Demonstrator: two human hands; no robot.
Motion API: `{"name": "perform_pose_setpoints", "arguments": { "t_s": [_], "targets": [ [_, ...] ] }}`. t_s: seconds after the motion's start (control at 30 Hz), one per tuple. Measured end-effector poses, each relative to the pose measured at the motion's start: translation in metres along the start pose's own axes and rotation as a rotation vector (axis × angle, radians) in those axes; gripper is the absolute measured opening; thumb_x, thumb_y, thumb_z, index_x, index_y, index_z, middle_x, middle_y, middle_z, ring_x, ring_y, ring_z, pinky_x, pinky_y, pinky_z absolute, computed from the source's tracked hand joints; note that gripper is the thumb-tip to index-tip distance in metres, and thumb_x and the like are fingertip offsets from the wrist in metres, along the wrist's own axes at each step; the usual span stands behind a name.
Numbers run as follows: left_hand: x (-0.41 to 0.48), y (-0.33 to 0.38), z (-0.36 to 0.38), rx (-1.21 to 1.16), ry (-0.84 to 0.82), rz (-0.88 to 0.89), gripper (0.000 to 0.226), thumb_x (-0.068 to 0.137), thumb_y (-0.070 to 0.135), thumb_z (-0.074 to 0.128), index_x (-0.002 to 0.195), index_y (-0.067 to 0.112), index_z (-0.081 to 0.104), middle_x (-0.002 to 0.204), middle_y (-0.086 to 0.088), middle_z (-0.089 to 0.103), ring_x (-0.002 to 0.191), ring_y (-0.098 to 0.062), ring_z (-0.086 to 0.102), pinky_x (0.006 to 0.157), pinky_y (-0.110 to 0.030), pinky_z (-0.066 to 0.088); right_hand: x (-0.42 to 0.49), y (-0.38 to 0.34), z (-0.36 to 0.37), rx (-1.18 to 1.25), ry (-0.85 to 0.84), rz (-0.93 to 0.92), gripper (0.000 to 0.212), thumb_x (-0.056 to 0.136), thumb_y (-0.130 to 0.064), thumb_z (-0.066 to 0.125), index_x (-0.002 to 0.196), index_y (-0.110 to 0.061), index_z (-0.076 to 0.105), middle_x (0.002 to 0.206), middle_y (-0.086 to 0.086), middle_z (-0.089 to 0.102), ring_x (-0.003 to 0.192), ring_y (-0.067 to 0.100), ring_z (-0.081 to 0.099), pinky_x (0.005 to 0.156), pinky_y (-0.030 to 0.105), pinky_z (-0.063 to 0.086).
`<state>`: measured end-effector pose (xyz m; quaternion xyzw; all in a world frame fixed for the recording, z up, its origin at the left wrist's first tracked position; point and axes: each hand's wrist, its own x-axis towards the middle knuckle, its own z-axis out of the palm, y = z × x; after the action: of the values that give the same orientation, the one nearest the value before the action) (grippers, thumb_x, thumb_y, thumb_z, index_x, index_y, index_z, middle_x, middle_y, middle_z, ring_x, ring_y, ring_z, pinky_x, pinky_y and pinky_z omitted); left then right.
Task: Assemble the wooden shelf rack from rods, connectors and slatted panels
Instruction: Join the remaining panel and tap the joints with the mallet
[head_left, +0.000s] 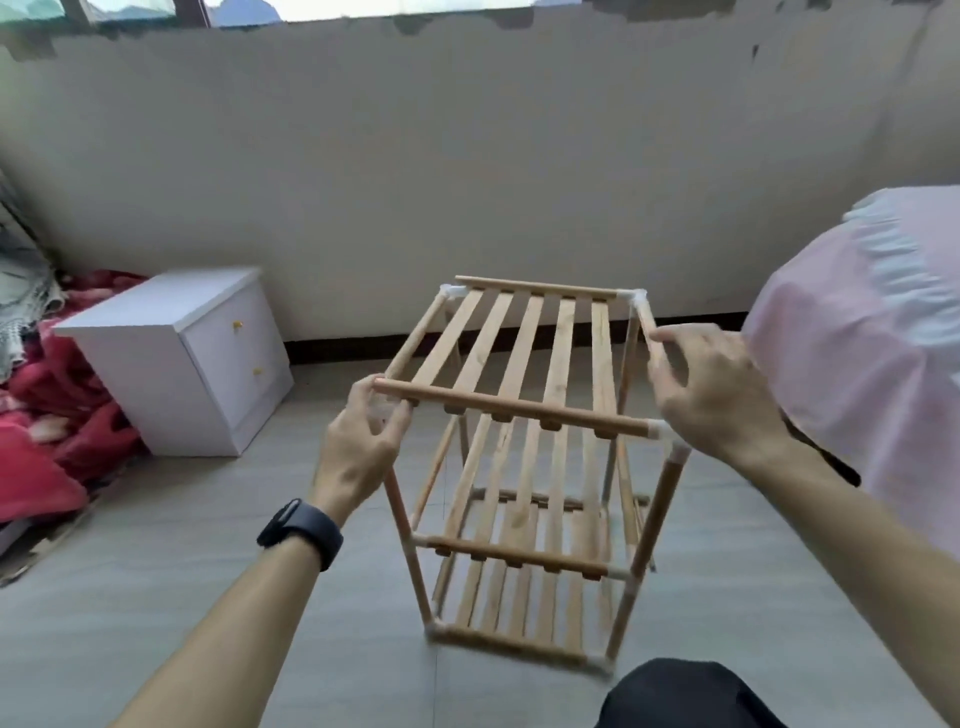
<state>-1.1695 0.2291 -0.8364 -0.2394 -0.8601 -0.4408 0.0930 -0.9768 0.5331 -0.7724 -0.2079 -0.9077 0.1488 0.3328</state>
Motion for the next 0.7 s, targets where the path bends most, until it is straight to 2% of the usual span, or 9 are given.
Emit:
{"name": "perform_pose_setpoints", "arguments": {
  "t_s": [0.07, 0.17, 0.23, 0.3, 0.37, 0.43, 0.47, 0.57, 0.7],
  "targets": [
    [-0.012, 0.005, 0.007, 0.040, 0.033, 0.047, 0.035, 0.094, 0.058, 0.056, 0.122, 0.051, 0.038, 0.065, 0.002, 0.057, 0.055, -0.009, 0.056, 0.047, -0.019, 0.043, -0.014, -0.041, 0.015, 0.071, -0.055, -0.123, 0.040, 0.095, -0.040, 0.052, 0.130, -0.022, 0.060, 0.130, 0.004, 0.062, 0.124, 0.024, 0.050, 0.100, 0.041, 0.043],
    [-0.025, 0.009, 0.008, 0.119, 0.046, 0.098, 0.053, 0.092, 0.062, 0.056, 0.135, 0.036, 0.039, 0.063, 0.002, 0.058, 0.056, -0.012, 0.059, 0.049, -0.028, 0.051, -0.026, -0.093, 0.046, 0.114, -0.199, -0.259, 0.046, 0.095, -0.049, 0.055, 0.135, -0.028, 0.055, 0.134, -0.003, 0.058, 0.125, 0.017, 0.048, 0.100, 0.036, 0.043],
    [-0.033, 0.011, 0.005, 0.172, 0.054, 0.134, 0.058, 0.091, 0.063, 0.055, 0.138, 0.030, 0.042, 0.063, 0.004, 0.059, 0.060, -0.012, 0.060, 0.053, -0.032, 0.054, -0.027, -0.117, 0.068, 0.051, -0.247, -0.334, 0.051, 0.094, -0.057, 0.054, 0.138, -0.031, 0.052, 0.134, -0.004, 0.057, 0.124, 0.017, 0.048, 0.098, 0.039, 0.047],
    [-0.041, 0.014, 0.002, 0.231, 0.088, 0.164, 0.060, 0.091, 0.061, 0.054, 0.139, 0.028, 0.042, 0.073, 0.005, 0.060, 0.066, -0.015, 0.061, 0.057, -0.037, 0.055, -0.026, -0.132, 0.086, -0.041, -0.265, -0.405, 0.052, 0.094, -0.063, 0.049, 0.135, -0.031, 0.053, 0.128, -0.003, 0.059, 0.119, 0.019, 0.050, 0.094, 0.042, 0.049],
    [-0.044, 0.015, -0.001, 0.273, 0.126, 0.181, 0.060, 0.091, 0.056, 0.057, 0.141, 0.025, 0.045, 0.104, -0.002, 0.065, 0.070, -0.019, 0.063, 0.063, -0.040, 0.057, -0.025, -0.135, 0.098, -0.139, -0.215, -0.483, 0.043, 0.098, -0.060, 0.045, 0.123, -0.028, 0.059, 0.113, -0.003, 0.066, 0.108, 0.021, 0.054, 0.085, 0.042, 0.050],
    [-0.042, 0.014, -0.005, 0.285, 0.143, 0.212, 0.054, 0.092, 0.048, 0.063, 0.139, 0.022, 0.056, 0.136, -0.004, 0.058, 0.073, -0.021, 0.067, 0.070, -0.042, 0.060, -0.025, -0.128, 0.103, -0.200, -0.131, -0.573, 0.037, 0.103, -0.052, 0.042, 0.111, -0.022, 0.062, 0.097, -0.002, 0.071, 0.096, 0.023, 0.058, 0.073, 0.040, 0.050],
    [-0.041, 0.013, -0.006, 0.276, 0.147, 0.238, 0.050, 0.092, 0.043, 0.066, 0.136, 0.020, 0.061, 0.141, -0.002, 0.057, 0.075, -0.021, 0.069, 0.073, -0.043, 0.061, -0.025, -0.122, 0.105, -0.217, -0.103, -0.617, 0.036, 0.105, -0.049, 0.042, 0.108, -0.020, 0.063, 0.092, -0.001, 0.071, 0.092, 0.024, 0.059, 0.068, 0.038, 0.050],
    [-0.038, 0.011, -0.008, 0.226, 0.151, 0.312, 0.040, 0.090, 0.036, 0.071, 0.126, 0.018, 0.070, 0.138, 0.001, 0.062, 0.080, -0.020, 0.071, 0.075, -0.043, 0.062, -0.023, -0.106, 0.107, -0.169, -0.050, -0.685, 0.034, 0.105, -0.045, 0.046, 0.102, -0.017, 0.065, 0.082, -0.001, 0.068, 0.084, 0.021, 0.056, 0.061, 0.034, 0.044],
    [-0.033, 0.009, -0.007, 0.181, 0.112, 0.348, 0.043, 0.089, 0.046, 0.063, 0.125, 0.022, 0.069, 0.136, 0.007, 0.062, 0.081, -0.014, 0.068, 0.074, -0.041, 0.061, -0.020, -0.097, 0.103, -0.092, -0.017, -0.658, 0.032, 0.102, -0.046, 0.050, 0.098, -0.019, 0.066, 0.075, -0.005, 0.066, 0.081, 0.019, 0.053, 0.061, 0.031, 0.039]
  ]
}}
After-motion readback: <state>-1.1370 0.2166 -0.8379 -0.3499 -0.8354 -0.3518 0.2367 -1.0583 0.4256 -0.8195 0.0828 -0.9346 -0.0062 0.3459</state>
